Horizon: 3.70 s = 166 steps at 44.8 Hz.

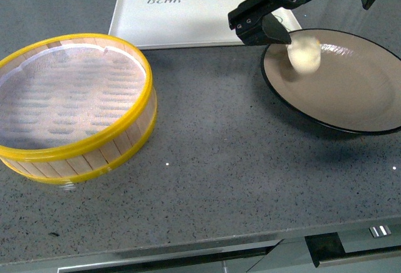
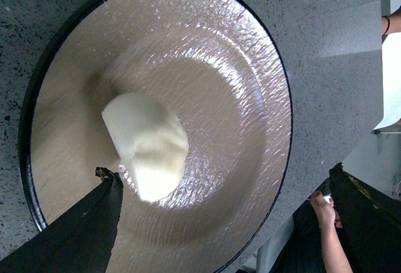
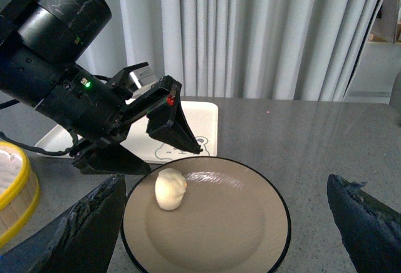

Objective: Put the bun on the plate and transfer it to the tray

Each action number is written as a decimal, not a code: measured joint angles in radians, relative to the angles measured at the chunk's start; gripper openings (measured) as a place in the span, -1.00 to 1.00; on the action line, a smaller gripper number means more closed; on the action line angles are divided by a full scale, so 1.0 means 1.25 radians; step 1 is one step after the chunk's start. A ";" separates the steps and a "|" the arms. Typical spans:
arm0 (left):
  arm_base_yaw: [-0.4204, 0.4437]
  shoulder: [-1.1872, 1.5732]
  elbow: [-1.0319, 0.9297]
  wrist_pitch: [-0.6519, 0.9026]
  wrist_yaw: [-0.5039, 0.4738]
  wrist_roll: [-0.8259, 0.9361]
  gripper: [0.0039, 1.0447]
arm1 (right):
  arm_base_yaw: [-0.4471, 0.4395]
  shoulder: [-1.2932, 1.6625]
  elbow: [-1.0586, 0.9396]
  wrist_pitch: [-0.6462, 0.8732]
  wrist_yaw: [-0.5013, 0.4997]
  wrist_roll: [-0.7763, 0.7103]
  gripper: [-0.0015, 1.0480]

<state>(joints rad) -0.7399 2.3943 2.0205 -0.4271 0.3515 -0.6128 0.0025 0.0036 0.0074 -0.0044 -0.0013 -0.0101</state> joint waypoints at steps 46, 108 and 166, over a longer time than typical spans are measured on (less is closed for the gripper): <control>0.387 -0.617 -1.117 1.159 -0.468 0.451 -0.31 | 0.000 0.000 -0.001 0.000 0.000 0.000 0.83; 0.590 -1.393 -1.595 0.851 -0.283 0.484 -0.93 | 0.000 0.000 -0.001 0.000 0.000 0.000 0.83; 0.590 -1.912 -1.596 0.342 -0.282 0.485 -0.93 | 0.000 0.000 -0.001 0.000 0.000 0.000 0.83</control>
<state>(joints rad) -0.0021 0.0040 0.0257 0.0006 -0.0006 -0.0067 0.0025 0.0036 0.0063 -0.0044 -0.0013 -0.0101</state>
